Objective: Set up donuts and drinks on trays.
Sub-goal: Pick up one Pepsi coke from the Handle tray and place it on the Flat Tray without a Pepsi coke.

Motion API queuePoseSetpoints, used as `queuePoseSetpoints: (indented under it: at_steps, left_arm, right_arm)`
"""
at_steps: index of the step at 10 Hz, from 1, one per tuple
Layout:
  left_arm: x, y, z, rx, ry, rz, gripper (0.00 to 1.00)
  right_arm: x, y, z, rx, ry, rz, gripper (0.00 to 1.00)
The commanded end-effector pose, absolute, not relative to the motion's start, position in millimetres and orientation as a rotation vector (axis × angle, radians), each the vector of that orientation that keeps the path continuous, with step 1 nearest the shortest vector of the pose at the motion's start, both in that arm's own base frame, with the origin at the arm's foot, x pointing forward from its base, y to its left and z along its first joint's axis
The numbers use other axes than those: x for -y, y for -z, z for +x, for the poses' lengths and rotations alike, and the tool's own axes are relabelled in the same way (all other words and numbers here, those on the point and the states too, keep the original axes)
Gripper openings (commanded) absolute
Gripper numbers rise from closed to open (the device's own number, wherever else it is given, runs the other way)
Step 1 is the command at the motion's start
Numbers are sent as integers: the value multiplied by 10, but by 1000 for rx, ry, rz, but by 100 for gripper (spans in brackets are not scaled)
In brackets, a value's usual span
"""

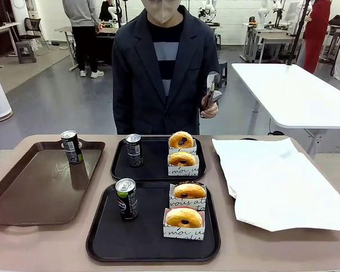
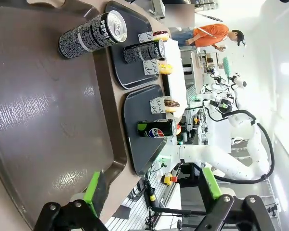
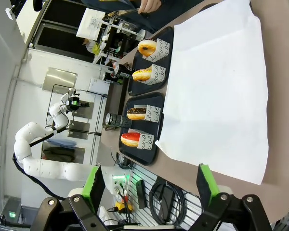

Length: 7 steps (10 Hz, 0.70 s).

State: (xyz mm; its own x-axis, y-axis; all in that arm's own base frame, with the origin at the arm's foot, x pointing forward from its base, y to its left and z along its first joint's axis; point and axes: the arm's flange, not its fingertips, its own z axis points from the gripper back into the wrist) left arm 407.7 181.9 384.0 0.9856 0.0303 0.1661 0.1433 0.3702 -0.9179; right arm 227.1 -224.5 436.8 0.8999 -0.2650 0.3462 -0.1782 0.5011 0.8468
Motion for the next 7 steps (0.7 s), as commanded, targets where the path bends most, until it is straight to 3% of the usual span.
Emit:
queuePoseSetpoints:
  at_steps: [1, 7]
  left_arm:
    - [-1823, -3860, 4054, 179, 86, -1192, 100]
    - [-1823, -3860, 4054, 179, 86, -1192, 100]
  right_arm:
    - [2242, -4370, 2288, 500, 43, 1075, 100]
    - [2242, -4370, 2288, 500, 43, 1075, 100]
